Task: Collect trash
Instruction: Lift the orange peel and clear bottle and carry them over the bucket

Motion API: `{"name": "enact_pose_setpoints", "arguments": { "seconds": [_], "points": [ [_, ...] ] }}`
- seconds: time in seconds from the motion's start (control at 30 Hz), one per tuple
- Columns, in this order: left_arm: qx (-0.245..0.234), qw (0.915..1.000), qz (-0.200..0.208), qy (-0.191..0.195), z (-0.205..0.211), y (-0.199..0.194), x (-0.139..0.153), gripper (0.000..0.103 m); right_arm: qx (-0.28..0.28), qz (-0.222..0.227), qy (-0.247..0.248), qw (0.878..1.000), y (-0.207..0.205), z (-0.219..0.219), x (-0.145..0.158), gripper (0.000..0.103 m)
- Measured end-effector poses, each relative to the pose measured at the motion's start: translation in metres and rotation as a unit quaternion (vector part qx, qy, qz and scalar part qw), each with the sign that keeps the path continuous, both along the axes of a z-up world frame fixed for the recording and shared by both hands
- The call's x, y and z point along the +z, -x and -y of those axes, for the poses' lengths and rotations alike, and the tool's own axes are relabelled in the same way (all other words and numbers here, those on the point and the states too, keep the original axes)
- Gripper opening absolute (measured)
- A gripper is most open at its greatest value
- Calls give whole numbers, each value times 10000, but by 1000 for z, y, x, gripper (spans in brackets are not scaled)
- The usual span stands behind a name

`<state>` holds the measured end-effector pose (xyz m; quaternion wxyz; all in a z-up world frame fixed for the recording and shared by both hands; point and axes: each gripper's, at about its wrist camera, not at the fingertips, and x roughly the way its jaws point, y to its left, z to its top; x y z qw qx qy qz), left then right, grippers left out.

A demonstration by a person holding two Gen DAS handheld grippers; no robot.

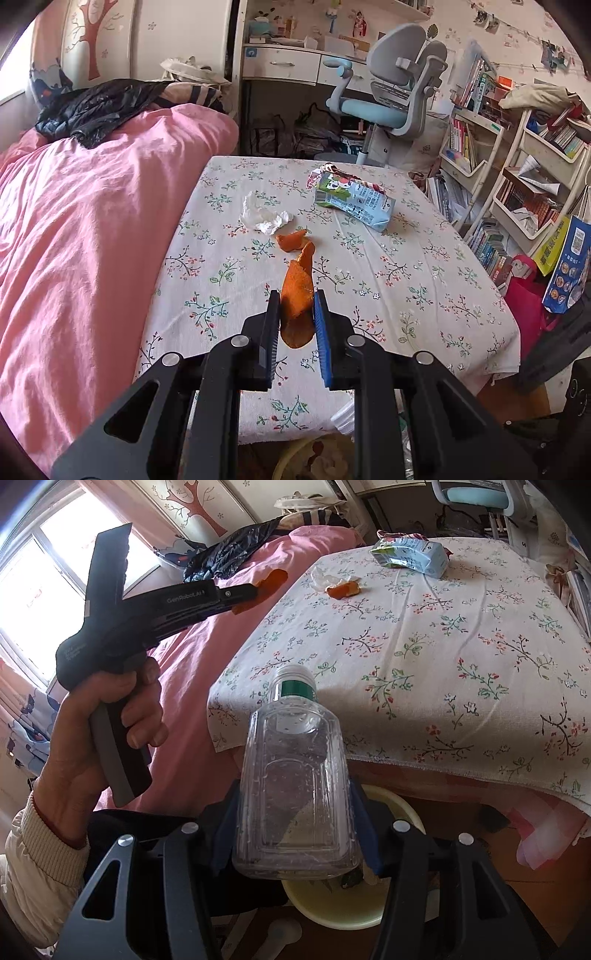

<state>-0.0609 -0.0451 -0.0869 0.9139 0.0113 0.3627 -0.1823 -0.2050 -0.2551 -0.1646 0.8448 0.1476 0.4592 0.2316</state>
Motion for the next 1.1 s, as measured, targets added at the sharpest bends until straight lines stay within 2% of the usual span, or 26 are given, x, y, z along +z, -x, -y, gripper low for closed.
{"name": "enact_pose_setpoints", "arguments": {
  "seconds": [0.33, 0.57, 1.1],
  "points": [
    [-43, 10000, 51, 11, 2, 31, 1, 17, 30, -208, -36, 9998, 27, -2, -12, 55],
    [-39, 10000, -62, 49, 1, 54, -7, 17, 79, -416, 43, 9991, 40, -6, -25, 55],
    [-70, 9992, -394, -7, 0, 101, -33, 18, 99, -989, 429, 9941, 40, -9, -63, 55]
  ]
}}
